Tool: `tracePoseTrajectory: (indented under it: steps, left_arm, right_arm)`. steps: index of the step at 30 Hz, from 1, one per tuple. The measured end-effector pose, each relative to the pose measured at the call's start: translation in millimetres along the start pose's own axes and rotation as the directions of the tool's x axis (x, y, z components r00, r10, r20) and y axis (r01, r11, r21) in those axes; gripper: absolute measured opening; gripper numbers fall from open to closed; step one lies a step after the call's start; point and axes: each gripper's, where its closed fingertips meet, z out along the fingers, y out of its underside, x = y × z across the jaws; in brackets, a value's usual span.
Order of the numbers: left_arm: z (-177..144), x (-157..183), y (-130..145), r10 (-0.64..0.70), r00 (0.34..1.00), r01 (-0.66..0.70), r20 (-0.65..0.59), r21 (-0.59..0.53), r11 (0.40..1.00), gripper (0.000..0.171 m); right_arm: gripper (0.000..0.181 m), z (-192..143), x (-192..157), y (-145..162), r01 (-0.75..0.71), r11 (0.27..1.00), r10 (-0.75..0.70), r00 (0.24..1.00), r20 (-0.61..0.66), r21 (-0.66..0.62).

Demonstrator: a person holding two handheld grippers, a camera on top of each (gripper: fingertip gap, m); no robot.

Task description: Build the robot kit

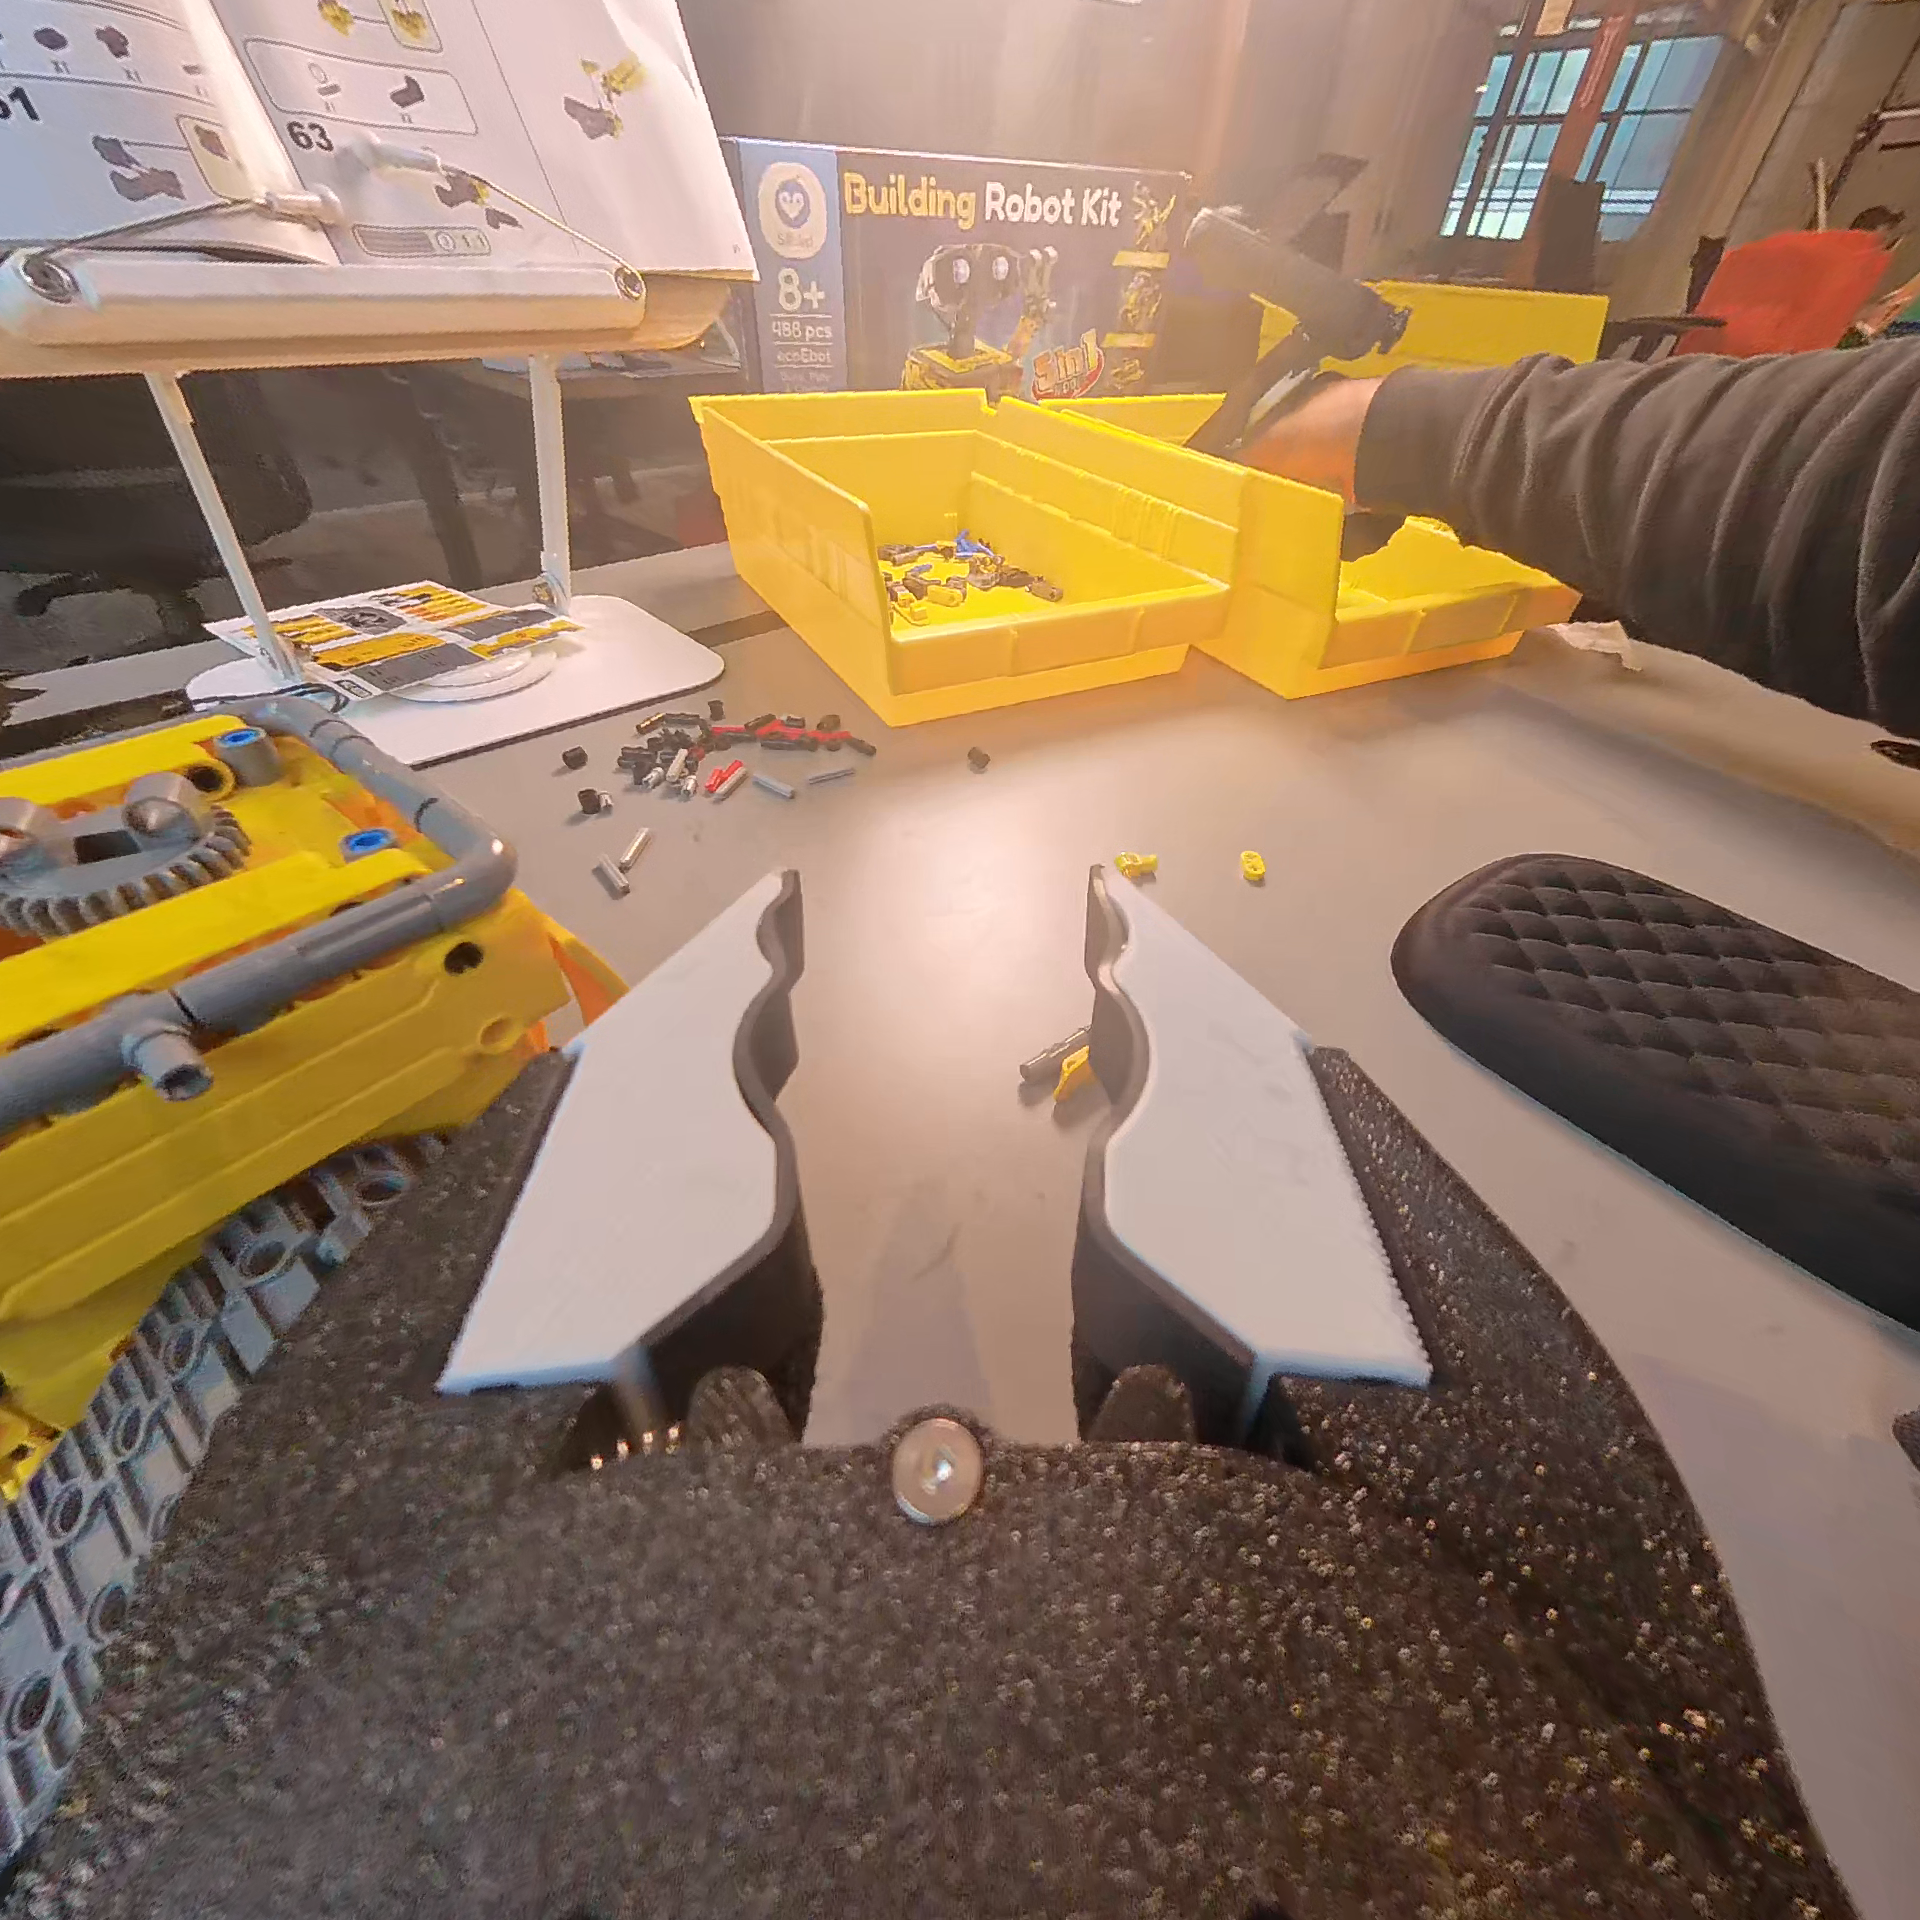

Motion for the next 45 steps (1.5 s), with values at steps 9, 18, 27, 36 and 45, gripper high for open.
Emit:
tracePoseTrajectory:
  steps: [9,18,27,36,45]
  left_arm:
    - [1.3,-1.4,1.5,-0.006,1.0,0.006,0.006,-0.008,1.0,0.053]
    - [0.9,-1.0,1.1,-0.01,1.0,0.01,0.002,-0.006,1.0,0.053]
    - [0.9,-1.1,1.2,-0.016,1.0,0.016,-0.003,-0.005,1.0,0.053]
    - [1.1,-0.6,1.4,-0.016,1.0,0.016,-0.005,-0.006,1.0,0.053]
    - [0.0,-1.0,-0.3,-0.017,1.0,0.017,-0.006,0.004,1.0,0.053]
  right_arm:
    - [0.014,9.5,5.3,8.6,-0.107,0.992,0.11,0.993,0.043,-0.065]
    - [0.013,10.4,-1.1,6.5,-0.175,0.976,0.189,0.976,0.111,-0.128]
    - [0.016,12.8,2.4,4.0,-0.173,0.976,0.185,0.978,0.091,-0.13]
    - [0.01,17.0,-2.0,2.3,-0.082,0.984,0.093,0.993,0.07,-0.156]
    - [0.006,10.7,0.8,6.5,0.025,0.991,-0.015,0.997,0.073,-0.133]
